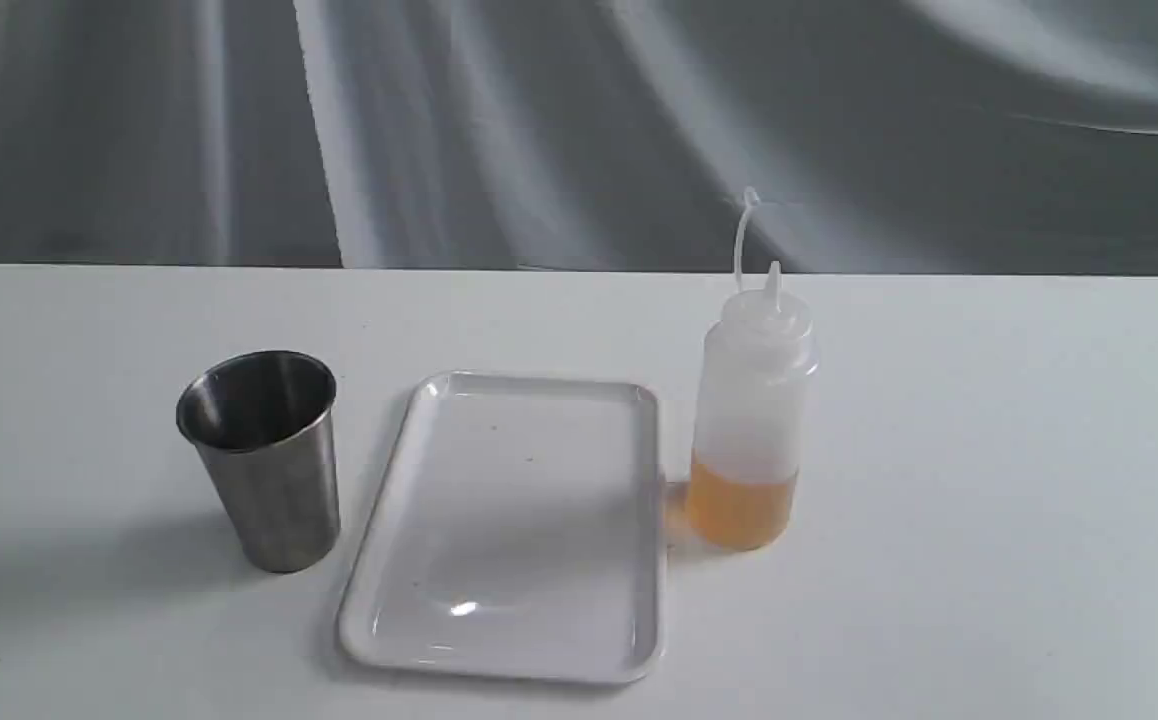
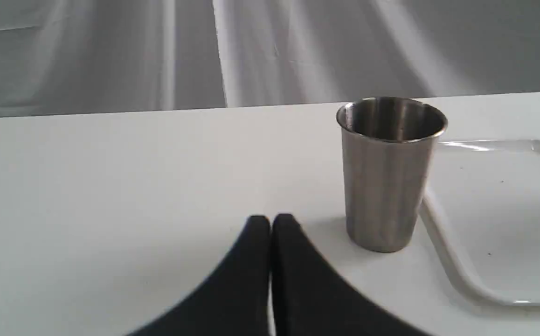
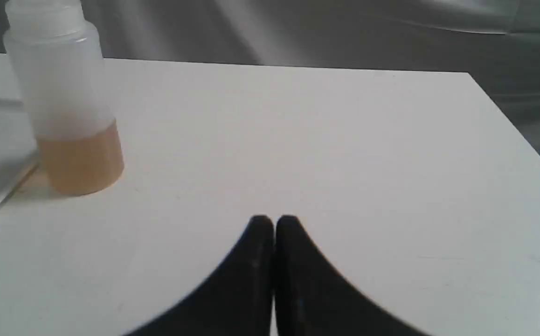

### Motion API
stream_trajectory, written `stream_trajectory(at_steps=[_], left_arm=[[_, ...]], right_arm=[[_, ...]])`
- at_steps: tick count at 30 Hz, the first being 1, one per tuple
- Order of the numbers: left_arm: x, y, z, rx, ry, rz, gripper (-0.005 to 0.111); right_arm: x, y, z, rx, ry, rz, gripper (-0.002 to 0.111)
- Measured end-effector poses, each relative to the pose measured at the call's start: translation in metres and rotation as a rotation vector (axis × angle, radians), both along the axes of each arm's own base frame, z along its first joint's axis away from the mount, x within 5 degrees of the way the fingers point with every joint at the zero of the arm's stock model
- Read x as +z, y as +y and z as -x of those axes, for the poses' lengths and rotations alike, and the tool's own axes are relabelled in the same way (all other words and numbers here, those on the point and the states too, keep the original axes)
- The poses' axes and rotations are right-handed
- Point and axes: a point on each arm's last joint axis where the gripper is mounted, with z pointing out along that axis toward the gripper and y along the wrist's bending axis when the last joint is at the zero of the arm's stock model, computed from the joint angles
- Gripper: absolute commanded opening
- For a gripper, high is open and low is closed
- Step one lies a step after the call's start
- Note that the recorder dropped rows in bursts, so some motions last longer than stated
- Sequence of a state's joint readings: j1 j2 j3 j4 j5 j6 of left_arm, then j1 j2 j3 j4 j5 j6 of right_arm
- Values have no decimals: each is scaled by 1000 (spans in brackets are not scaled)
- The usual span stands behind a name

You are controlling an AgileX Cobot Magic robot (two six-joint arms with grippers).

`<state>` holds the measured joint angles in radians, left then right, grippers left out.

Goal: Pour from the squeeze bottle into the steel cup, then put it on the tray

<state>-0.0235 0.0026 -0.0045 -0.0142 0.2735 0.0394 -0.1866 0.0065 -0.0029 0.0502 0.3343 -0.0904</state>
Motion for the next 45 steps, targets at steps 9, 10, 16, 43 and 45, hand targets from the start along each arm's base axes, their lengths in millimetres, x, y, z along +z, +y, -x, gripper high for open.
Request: stream_trajectory(at_steps=[9,10,16,43,45], left_arm=[[0,0,0,0,0,0,0],[0,0,0,0,0,0,0],[0,0,0,0,0,0,0],[0,0,0,0,0,0,0],[0,0,0,0,0,0,0]], right_arm=[[0,0,0,0,1,4,0],[1,0,0,-1,-6,5,0],[20,-1,-3,-13,-227,-22,0],[86,-5,24,123,-1129,-662,0],[90,-1,28,185,-1176,-646,0]])
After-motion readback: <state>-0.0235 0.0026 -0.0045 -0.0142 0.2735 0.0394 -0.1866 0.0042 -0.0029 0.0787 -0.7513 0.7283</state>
